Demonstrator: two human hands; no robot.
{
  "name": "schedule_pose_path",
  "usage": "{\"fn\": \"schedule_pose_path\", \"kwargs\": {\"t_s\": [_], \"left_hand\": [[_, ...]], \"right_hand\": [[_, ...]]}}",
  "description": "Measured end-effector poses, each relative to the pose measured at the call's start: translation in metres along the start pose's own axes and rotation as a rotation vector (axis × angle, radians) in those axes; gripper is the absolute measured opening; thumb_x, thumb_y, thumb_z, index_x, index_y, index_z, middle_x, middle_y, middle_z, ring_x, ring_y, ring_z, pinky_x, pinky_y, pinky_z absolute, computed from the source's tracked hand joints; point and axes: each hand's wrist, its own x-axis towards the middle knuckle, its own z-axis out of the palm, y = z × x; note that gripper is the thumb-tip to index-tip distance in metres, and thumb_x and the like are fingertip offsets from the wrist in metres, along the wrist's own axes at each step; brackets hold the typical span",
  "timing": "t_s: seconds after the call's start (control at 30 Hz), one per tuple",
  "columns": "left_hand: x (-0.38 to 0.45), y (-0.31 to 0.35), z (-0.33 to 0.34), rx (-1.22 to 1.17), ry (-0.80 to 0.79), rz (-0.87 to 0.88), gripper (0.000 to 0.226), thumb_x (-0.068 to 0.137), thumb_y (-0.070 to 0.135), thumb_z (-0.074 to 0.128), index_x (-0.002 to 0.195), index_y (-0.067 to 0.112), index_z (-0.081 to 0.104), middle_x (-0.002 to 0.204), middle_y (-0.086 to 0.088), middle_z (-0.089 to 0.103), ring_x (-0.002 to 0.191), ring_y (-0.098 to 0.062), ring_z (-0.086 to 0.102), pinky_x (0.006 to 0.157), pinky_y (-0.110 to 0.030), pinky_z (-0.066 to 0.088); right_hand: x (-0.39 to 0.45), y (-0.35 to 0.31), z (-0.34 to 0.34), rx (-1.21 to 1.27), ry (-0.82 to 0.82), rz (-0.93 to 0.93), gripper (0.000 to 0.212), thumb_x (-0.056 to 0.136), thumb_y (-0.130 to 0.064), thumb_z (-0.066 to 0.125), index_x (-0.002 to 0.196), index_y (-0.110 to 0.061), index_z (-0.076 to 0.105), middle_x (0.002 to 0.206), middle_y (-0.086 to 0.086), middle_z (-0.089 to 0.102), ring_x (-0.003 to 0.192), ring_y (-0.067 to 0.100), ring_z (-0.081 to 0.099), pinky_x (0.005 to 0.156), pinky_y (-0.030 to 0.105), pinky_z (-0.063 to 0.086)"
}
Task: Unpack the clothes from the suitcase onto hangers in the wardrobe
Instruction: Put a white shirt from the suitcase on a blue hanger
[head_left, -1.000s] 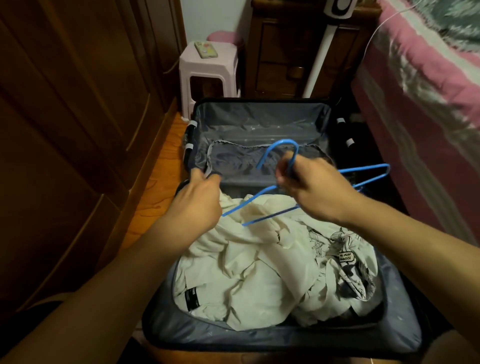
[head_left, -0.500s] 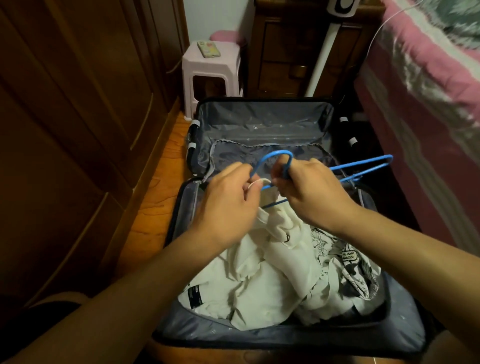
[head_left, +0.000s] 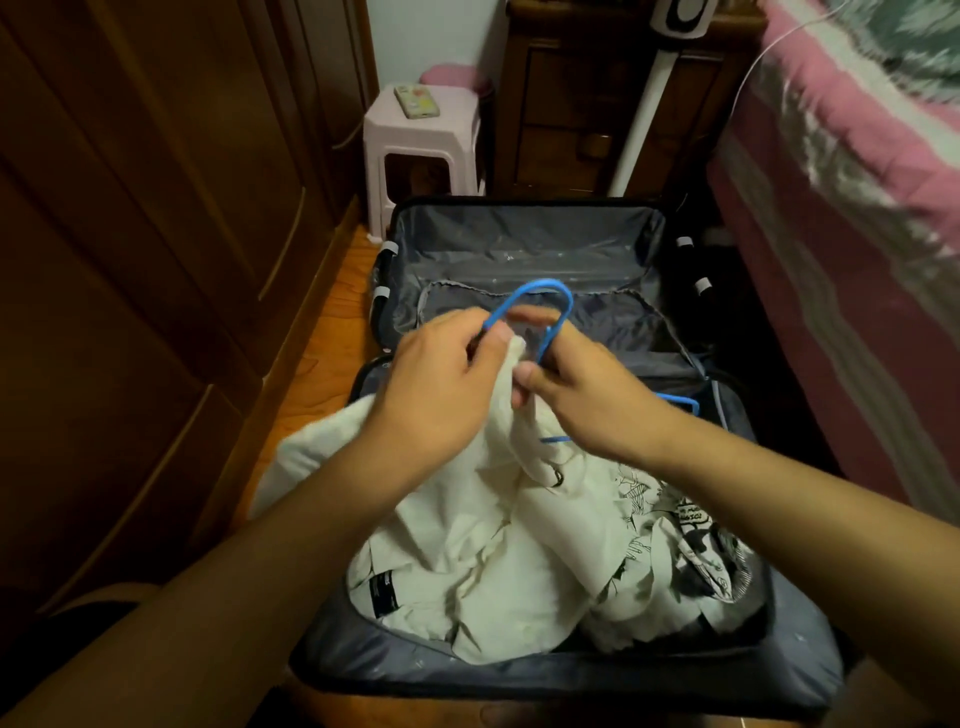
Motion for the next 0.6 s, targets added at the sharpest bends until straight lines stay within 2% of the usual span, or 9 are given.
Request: {"fn": "schedule_pose_path", "kwargs": {"t_s": [0.07, 0.13, 0.17, 0.23, 0.3, 0.33, 0.4, 0.5, 0.6], "left_hand": [[0.003, -0.012, -0.012, 0.14, -0.046, 0.013, 0.024, 0.103, 0.036, 0.048, 0.123, 0.029, 0.061, 0.111, 0.007, 0.062, 0.099, -0.012, 0.059, 0.083, -0.029, 0.048], [0.003, -0.026, -0.018, 0.353, -0.174, 0.05, 0.035, 0.103, 0.041, 0.046, 0.136, 0.032, 0.054, 0.126, 0.007, 0.057, 0.111, -0.014, 0.056, 0.092, -0.036, 0.048], [0.002, -0.029, -0.016, 0.401, -0.23, 0.082, 0.035, 0.103, 0.042, 0.046, 0.136, 0.033, 0.054, 0.125, 0.007, 0.059, 0.111, -0.015, 0.057, 0.092, -0.039, 0.049], [-0.005, -0.035, -0.009, 0.333, -0.29, 0.156, 0.024, 0.103, 0.04, 0.046, 0.122, 0.037, 0.061, 0.114, 0.01, 0.064, 0.104, -0.012, 0.059, 0.088, -0.042, 0.05], [-0.009, -0.041, -0.008, 0.237, -0.368, 0.221, 0.02, 0.102, 0.04, 0.047, 0.101, 0.037, 0.066, 0.101, 0.016, 0.067, 0.095, -0.004, 0.061, 0.085, -0.04, 0.051], [-0.009, -0.047, -0.011, 0.237, -0.461, 0.209, 0.021, 0.101, 0.043, 0.049, 0.099, 0.038, 0.069, 0.098, 0.018, 0.068, 0.092, 0.0, 0.061, 0.086, -0.035, 0.052], [-0.014, -0.063, -0.023, 0.299, -0.735, 0.068, 0.017, 0.098, 0.043, 0.061, 0.108, 0.041, 0.074, 0.092, 0.025, 0.067, 0.087, 0.007, 0.062, 0.084, -0.024, 0.051], [-0.029, -0.096, -0.031, 0.497, -1.11, -0.094, 0.021, 0.09, 0.032, 0.075, 0.111, 0.03, 0.078, 0.098, 0.017, 0.075, 0.089, -0.001, 0.067, 0.087, -0.029, 0.054], [-0.044, -0.112, -0.031, 0.494, -1.168, -0.143, 0.021, 0.085, 0.024, 0.079, 0.106, 0.025, 0.08, 0.097, 0.011, 0.077, 0.088, -0.002, 0.067, 0.084, -0.02, 0.052]], "right_hand": [[0.006, 0.003, -0.012, 0.096, 0.031, 0.033, 0.043, 0.102, -0.017, 0.048, 0.142, -0.03, 0.038, 0.082, -0.001, 0.072, 0.092, 0.019, 0.066, 0.096, 0.048, 0.049], [0.01, 0.002, -0.024, 0.164, 0.022, 0.062, 0.046, 0.104, -0.009, 0.046, 0.145, -0.027, 0.037, 0.082, 0.005, 0.07, 0.091, 0.025, 0.064, 0.096, 0.046, 0.049], [0.01, 0.002, -0.025, 0.196, 0.007, 0.059, 0.047, 0.103, -0.006, 0.046, 0.146, -0.025, 0.037, 0.081, 0.006, 0.069, 0.089, 0.024, 0.064, 0.094, 0.043, 0.05], [0.005, -0.001, -0.015, 0.198, -0.053, 0.011, 0.051, 0.101, 0.001, 0.048, 0.145, -0.023, 0.039, 0.085, 0.003, 0.071, 0.085, 0.008, 0.064, 0.088, 0.034, 0.053], [0.0, 0.005, -0.002, 0.166, -0.228, 0.012, 0.055, 0.097, 0.009, 0.049, 0.144, -0.018, 0.041, 0.094, 0.004, 0.071, 0.084, -0.002, 0.063, 0.085, 0.024, 0.05], [-0.002, 0.012, 0.0, 0.143, -0.346, 0.051, 0.055, 0.096, 0.011, 0.047, 0.143, -0.016, 0.042, 0.097, 0.005, 0.071, 0.083, -0.001, 0.063, 0.084, 0.022, 0.05], [-0.001, 0.039, -0.006, -0.015, -0.541, 0.163, 0.053, 0.093, 0.013, 0.043, 0.135, -0.02, 0.051, 0.102, 0.007, 0.07, 0.086, 0.009, 0.063, 0.081, 0.024, 0.05], [0.003, 0.076, -0.028, -0.63, -0.667, 0.235, 0.048, 0.089, 0.002, 0.042, 0.119, -0.028, 0.063, 0.117, -0.002, 0.067, 0.104, 0.018, 0.063, 0.092, 0.03, 0.05], [0.002, 0.086, -0.019, -0.764, -0.774, 0.237, 0.043, 0.088, -0.003, 0.045, 0.102, -0.033, 0.072, 0.104, -0.008, 0.065, 0.099, 0.016, 0.06, 0.092, 0.031, 0.049]]}}
